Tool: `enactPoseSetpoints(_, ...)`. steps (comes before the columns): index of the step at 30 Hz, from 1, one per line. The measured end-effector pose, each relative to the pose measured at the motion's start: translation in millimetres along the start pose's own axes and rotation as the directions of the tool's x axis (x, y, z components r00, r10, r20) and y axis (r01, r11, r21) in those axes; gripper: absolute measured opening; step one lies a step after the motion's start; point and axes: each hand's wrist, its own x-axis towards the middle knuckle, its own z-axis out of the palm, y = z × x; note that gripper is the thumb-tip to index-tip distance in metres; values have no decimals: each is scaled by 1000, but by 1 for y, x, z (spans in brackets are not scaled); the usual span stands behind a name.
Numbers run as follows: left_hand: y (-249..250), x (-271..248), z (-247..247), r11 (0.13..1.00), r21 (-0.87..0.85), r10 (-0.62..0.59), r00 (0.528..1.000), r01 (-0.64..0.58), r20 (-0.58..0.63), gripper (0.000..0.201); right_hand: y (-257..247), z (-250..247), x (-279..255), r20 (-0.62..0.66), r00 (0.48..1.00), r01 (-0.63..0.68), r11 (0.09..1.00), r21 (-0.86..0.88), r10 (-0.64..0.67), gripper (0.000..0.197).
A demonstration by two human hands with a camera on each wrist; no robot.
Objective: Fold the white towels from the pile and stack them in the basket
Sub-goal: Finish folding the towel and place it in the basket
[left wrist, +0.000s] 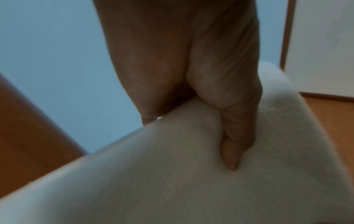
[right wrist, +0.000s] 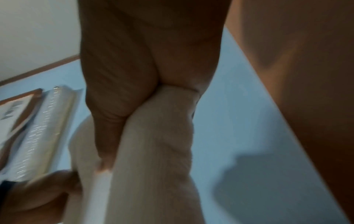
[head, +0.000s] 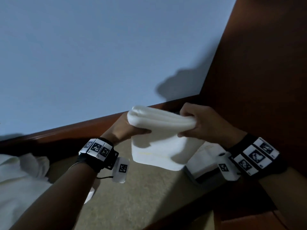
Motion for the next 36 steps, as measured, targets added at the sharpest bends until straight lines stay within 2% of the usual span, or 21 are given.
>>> enactPoseSetpoints(3,51,12,23,982,-135,132,991,-136,-39,46,20,-32,-20,-233,964,-112,991,74,126,57)
enactPoseSetpoints(6,90,26,43,956,-141,256,966,-257,-28,43,46,-38,-44,-427,860,-128,928,350,279,80)
enactPoseSetpoints(7,100,30,48,946,-143,288,957,-290,-32,42,56,-36,-54,-428,839,-104,871,481,336,90)
enactPoseSetpoints(9,114,37,56,925,-182,330,942,-334,-53,39,81,-21,-72,-326,861,-121,780,614,391,104)
enactPoseSetpoints(11,122,42,66,910,-244,328,942,-336,-74,36,97,6,-89,-155,883,-273,755,596,442,108)
enactPoseSetpoints(13,124,53,75,901,-313,284,954,-301,-98,35,110,29,-98,-71,859,-379,724,576,506,91)
enactPoseSetpoints(15,116,70,83,894,-378,210,970,-240,-119,38,124,37,-104,-86,806,-396,641,658,586,68)
enactPoseSetpoints(16,109,80,87,892,-400,169,977,-209,-132,39,131,35,-105,-102,784,-386,611,691,612,60)
enactPoseSetpoints(19,72,111,102,923,-364,56,979,-126,-197,42,163,22,-106,-113,766,-400,606,688,633,44)
enactPoseSetpoints(21,37,133,114,923,-381,-35,977,-50,-212,42,196,18,-102,-100,752,-463,630,623,652,44)
enactPoseSetpoints(23,3,156,130,924,-378,-147,964,54,-221,50,230,17,-91,-60,741,-525,632,569,669,47)
enactPoseSetpoints(27,-82,221,153,916,-312,-343,897,253,-278,64,294,25,-61,14,684,-654,604,456,729,44)
enactPoseSetpoints(28,-106,238,156,912,-273,-383,876,307,-294,65,309,30,-54,31,671,-684,601,413,741,47)
enactPoseSetpoints(31,-132,266,169,871,-225,-490,802,437,-341,67,358,50,-36,79,632,-756,592,279,771,68)
enactPoseSetpoints(33,-159,277,176,826,-201,-564,754,527,-336,72,377,58,-27,125,606,-788,571,228,786,68)
enactPoseSetpoints(35,-210,285,183,800,-230,-601,744,555,-293,93,391,63,-29,170,561,-827,535,175,810,59)
enactPoseSetpoints(36,-231,283,187,792,-231,-611,738,565,-288,97,395,64,-33,197,536,-843,511,165,821,62)
